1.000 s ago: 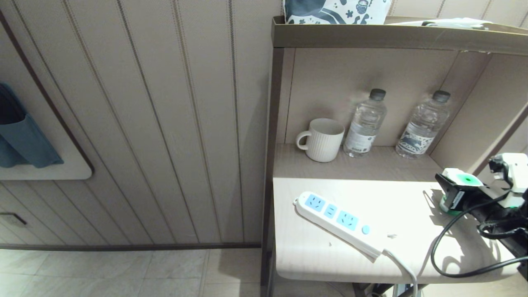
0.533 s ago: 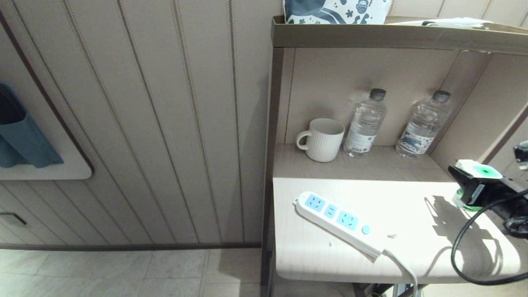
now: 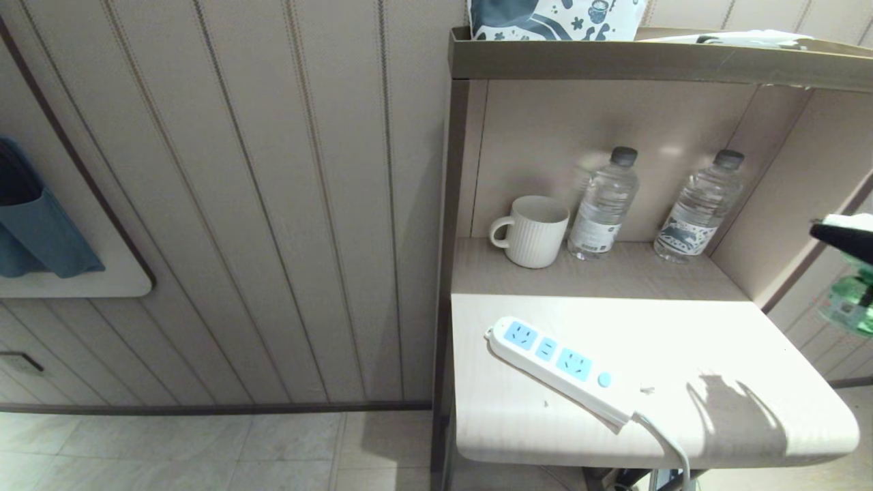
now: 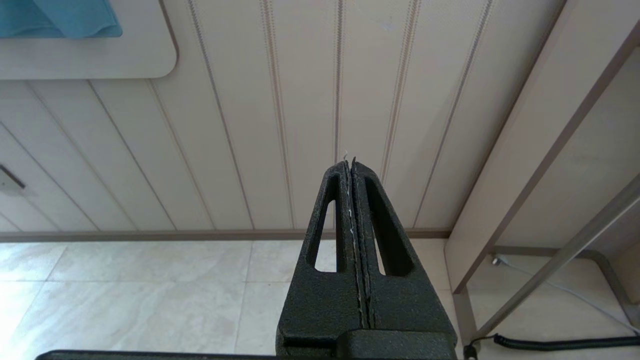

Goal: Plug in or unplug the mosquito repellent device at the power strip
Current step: Insert the plug into the socket

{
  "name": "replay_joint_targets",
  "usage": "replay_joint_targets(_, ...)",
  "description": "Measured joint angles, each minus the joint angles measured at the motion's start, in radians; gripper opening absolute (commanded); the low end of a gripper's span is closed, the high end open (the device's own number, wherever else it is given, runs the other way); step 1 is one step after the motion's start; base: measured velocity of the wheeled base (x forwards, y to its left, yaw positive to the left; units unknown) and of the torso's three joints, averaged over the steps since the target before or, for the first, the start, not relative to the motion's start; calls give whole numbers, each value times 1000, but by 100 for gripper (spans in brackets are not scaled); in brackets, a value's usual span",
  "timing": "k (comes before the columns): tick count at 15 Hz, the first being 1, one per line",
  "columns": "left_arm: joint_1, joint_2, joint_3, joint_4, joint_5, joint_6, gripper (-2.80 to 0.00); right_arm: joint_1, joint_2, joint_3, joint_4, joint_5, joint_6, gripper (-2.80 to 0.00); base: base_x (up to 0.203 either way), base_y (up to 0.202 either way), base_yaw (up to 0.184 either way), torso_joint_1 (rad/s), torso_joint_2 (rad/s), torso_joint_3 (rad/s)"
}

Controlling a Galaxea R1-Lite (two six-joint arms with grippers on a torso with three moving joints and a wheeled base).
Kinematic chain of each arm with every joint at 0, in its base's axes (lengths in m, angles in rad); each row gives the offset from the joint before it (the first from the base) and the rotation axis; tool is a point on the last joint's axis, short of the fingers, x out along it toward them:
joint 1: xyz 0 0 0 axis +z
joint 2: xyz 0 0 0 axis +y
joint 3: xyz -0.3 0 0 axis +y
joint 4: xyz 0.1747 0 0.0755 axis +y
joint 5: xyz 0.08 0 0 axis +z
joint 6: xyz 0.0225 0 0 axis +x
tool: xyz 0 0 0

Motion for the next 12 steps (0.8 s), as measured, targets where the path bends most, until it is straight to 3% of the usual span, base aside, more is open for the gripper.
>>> replay_joint_targets(3, 0, 0, 0, 0, 0, 0, -280, 103, -20, -270, 425, 0, 78, -280, 0, 0, 0, 0, 0, 0)
replay_joint_targets(6, 0, 0, 0, 0, 0, -1, -280, 199, 61, -486, 766, -3, 103, -280, 0, 0, 0, 0, 0, 0)
replay_joint_targets(9, 0, 0, 0, 0, -1, 0, -280, 276, 201, -635, 1000, -6, 69, -280, 0, 0, 0, 0, 0, 0)
replay_joint_targets(12, 0, 0, 0, 0, 0, 0, -280, 330, 357, -790, 1150, -5, -3, -280, 0, 0, 0, 0, 0, 0)
